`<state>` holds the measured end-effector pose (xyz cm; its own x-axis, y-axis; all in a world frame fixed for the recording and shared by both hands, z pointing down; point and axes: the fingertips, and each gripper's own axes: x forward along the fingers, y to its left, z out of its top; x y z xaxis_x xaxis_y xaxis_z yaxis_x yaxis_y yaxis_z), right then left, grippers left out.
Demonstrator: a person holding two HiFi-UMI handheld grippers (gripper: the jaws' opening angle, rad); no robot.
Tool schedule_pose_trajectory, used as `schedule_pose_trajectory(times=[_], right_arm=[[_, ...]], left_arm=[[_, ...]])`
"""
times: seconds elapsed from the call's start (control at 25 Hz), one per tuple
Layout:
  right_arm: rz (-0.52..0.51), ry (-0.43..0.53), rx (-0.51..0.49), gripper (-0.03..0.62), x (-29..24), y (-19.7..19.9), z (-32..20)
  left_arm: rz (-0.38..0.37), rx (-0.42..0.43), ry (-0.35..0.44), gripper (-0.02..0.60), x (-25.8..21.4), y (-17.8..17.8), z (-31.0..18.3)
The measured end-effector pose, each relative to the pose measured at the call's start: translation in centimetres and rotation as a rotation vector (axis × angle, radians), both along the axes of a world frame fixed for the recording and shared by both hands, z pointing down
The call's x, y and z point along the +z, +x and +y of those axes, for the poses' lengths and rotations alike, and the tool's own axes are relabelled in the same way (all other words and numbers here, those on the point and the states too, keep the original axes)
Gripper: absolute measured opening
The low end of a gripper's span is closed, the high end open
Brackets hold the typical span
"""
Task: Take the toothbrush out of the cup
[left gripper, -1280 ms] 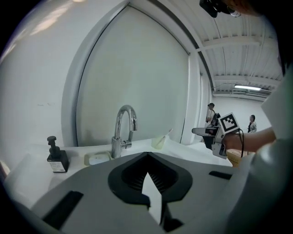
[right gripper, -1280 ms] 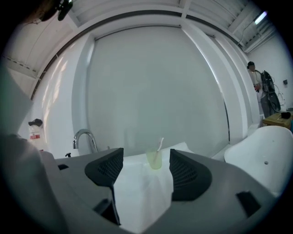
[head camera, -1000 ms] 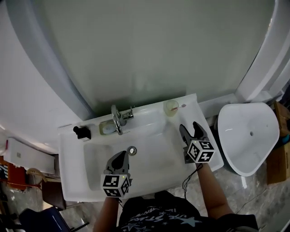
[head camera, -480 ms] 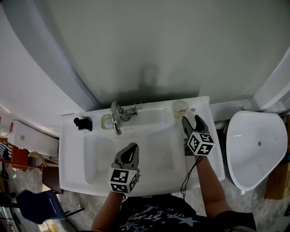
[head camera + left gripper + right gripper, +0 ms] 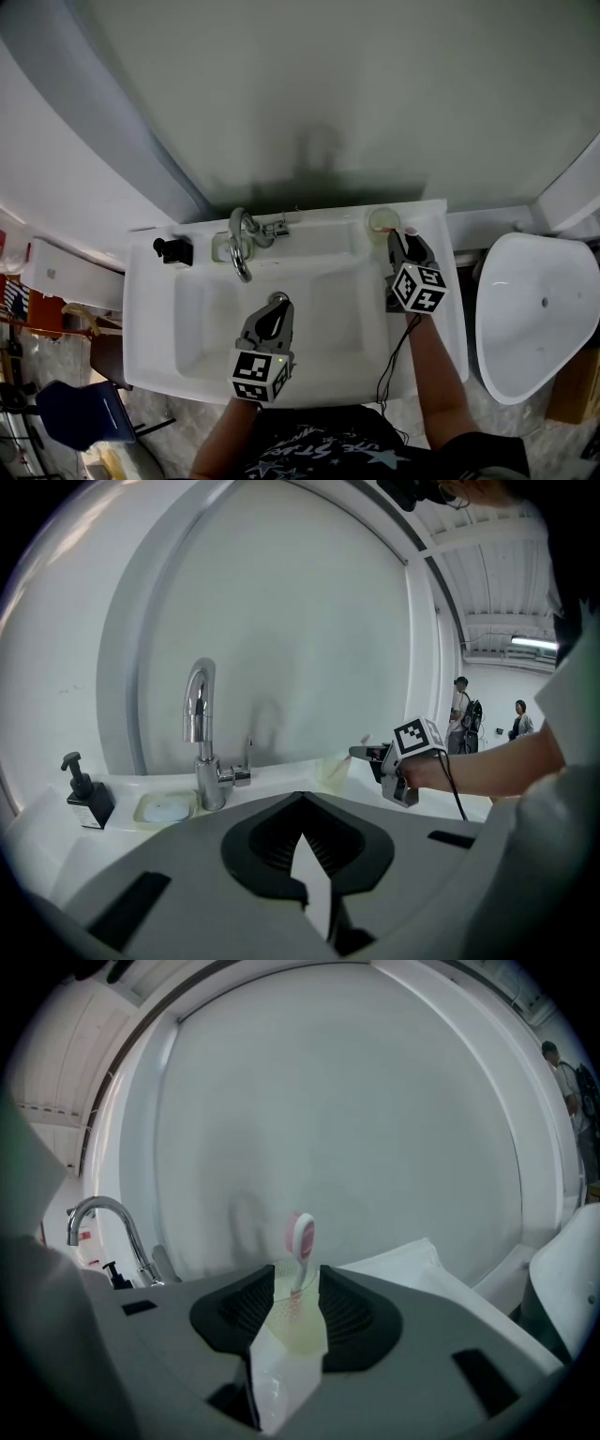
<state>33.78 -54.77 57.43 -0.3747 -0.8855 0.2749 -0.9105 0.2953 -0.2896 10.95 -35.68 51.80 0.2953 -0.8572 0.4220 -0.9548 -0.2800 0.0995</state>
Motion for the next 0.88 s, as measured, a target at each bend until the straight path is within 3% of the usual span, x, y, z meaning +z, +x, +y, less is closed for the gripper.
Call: schedule_pose_trajectory(times=[0.24, 0.88], right_arm=[[0.015, 0.037, 0.020, 0.052, -0.5, 0.0, -0.6], [-0.061, 0.137, 0.057, 0.032, -6.8, -0.2, -0.1]], left_arm=[[-0.009, -0.015, -0.018, 0.012, 0.6, -0.4, 0.2], [-0.017, 0.050, -0.013, 0.012, -1.1, -2.3, 1.9]])
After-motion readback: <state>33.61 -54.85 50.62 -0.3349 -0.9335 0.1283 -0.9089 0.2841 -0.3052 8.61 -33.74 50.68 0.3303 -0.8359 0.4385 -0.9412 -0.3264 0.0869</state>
